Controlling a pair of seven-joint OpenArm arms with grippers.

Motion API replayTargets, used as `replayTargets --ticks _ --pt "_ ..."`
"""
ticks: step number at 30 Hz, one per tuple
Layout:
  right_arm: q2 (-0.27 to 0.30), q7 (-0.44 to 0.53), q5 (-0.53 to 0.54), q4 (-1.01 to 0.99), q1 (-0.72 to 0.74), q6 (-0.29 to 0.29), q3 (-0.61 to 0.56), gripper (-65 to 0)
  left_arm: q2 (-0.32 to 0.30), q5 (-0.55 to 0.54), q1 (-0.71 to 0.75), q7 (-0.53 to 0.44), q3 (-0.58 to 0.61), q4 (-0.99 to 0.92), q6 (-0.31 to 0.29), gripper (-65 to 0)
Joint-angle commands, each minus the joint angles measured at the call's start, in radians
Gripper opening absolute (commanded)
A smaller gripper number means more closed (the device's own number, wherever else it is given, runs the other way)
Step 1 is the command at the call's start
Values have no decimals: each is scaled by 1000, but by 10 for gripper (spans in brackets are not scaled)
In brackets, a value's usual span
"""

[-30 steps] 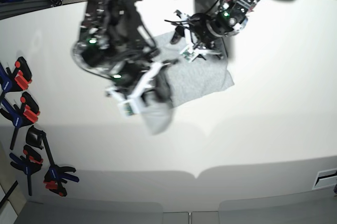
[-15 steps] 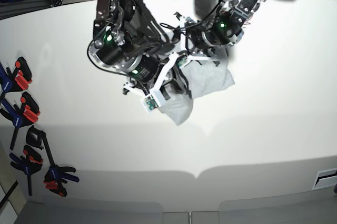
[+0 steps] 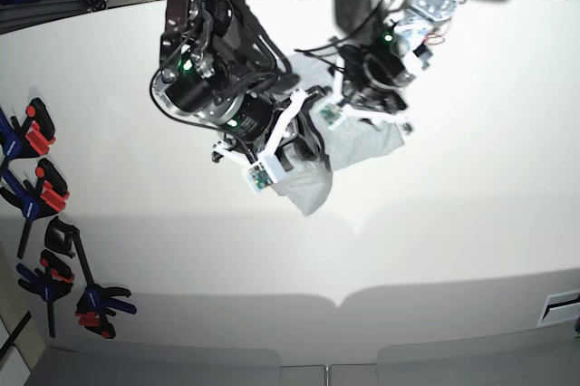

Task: Fold the T-shirt properly
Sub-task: 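Fold the lifted shirt over onto itself with both grippers and release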

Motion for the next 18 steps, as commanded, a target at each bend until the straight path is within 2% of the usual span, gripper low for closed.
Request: replayTargets --ticks 1,6,8,11,14,16,18 --pt "-6 28 34 19 16 9 -1 -650 -19 40 -13 11 -2 19 42 -341" --pt "-6 17 36 19 16 15 -2 -650 -118 149 -13 40 -2 45 262 -341" --pt "-6 10 36 19 16 15 -3 -650 -146 169 -13 39 -2 68 313 -341" --pt "-13 11 36 19 16 15 -3 -650 -154 163 -13 36 -2 93 320 -341" --pt "-23 11 36 19 16 15 -3 -650 -154 90 -11 7 -2 94 319 -341" --pt "-31 13 36 19 16 14 -3 -650 -155 96 -11 8 -2 94 316 -341" --pt "-39 24 36 19 16 14 -3 -650 -154 164 -11 22 -2 94 317 -341"
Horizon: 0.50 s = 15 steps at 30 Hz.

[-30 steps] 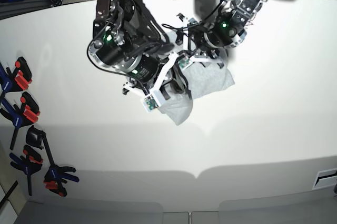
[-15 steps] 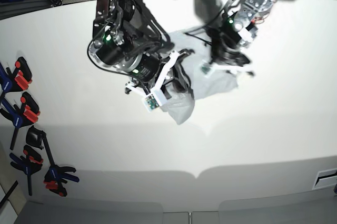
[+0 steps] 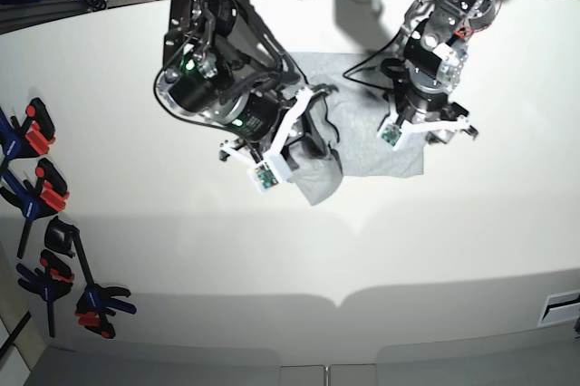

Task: Fold the T-shirt properly
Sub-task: 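Fold the lifted shirt over onto itself with both grippers and release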

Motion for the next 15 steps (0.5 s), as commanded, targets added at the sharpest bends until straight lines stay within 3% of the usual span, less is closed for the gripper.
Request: replayTargets --ticks 1,3,7,15 --pt "-13 42 22 19 16 11 -2 -650 -4 53 -14 11 -5 19 13 -341" --pt "-29 51 21 19 16 11 -2 -650 -4 162 -14 60 -5 19 15 -341" --pt "-80 56 18 19 16 10 -2 -650 -6 301 -13 126 -11 19 140 -341" --pt "-84 125 -44 -23 16 7 -28 -650 -6 336 -13 127 -82 19 194 -341"
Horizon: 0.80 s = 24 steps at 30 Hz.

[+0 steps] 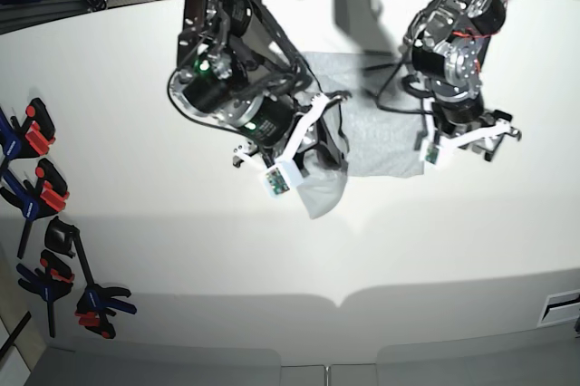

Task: Fold the T-shirt properly
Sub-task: 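Fold the lifted shirt over onto itself with both grippers and release, then raise both grippers away from the folded shirt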

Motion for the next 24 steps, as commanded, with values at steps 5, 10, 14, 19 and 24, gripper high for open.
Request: replayTargets --ticks 5,10,14,19,24 --pt "-7 136 6 -124 18 7 -47 -650 -6 101 -13 1 -64 18 89 -341" --pt "-7 214 7 -239 23 8 -143 -590 -6 104 -13 15 -68 18 92 -341" --pt "-7 383 7 -286 23 7 -253 -452 -6 104 -13 15 -68 18 92 -341" --pt "-7 493 11 -299 30 7 -394 -443 -7 108 -13 15 -68 18 92 -341" --pt "-7 491 0 -299 74 7 -446 -443 -52 114 -13 15 -68 18 92 -341"
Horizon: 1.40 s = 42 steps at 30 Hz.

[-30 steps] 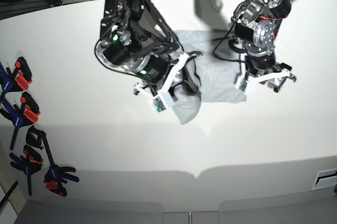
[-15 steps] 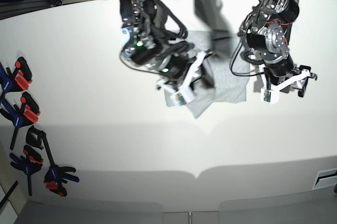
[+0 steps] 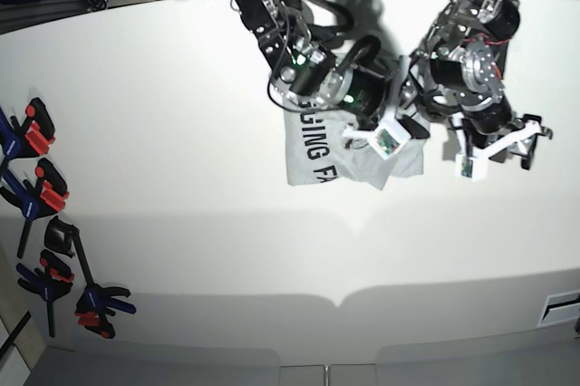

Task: Fold the T-shirt properly
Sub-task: 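Raise both grippers away from the folded shirt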

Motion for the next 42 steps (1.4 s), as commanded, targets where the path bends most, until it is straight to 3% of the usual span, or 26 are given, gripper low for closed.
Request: replayTargets --ticks 1,8,16,23,26,29,32,35,39,42 --pt "-20 33 36 23 40 21 2 -443 -20 32 -13 -7 -4 15 16 -341" --pt "-20 -159 93 92 206 20 8 -443 -109 27 -13 -5 -4 15 16 -341" --pt "-20 -518 -256 111 286 -14 8 -444 -126 -40 -13 -5 -4 15 16 -341" --pt "18 -518 -282 112 278 -68 99 -444 -126 -192 -10 -42 -4 129 16 -341" --pt "18 -509 -268 114 278 -72 223 -444 -126 -220 -5 -92 -4 266 16 -341" --pt "20 -504 -216 126 278 -72 382 -444 -125 -337 14 -146 -4 416 10 -341" --pt "46 -507 -151 145 278 -63 537 -444 -94 -452 78 -218 -4 451 -45 -341" --pt "89 -521 -82 157 278 -34 661 -444 -52 -594 135 -254 -4 451 -138 -341" --pt "147 -554 0 157 277 -1 768 -444 -13 -805 188 -322 -3 451 -298 -341" --pt "183 -561 35 157 278 10 818 -444 31 -912 200 -353 -3 451 -370 -340"
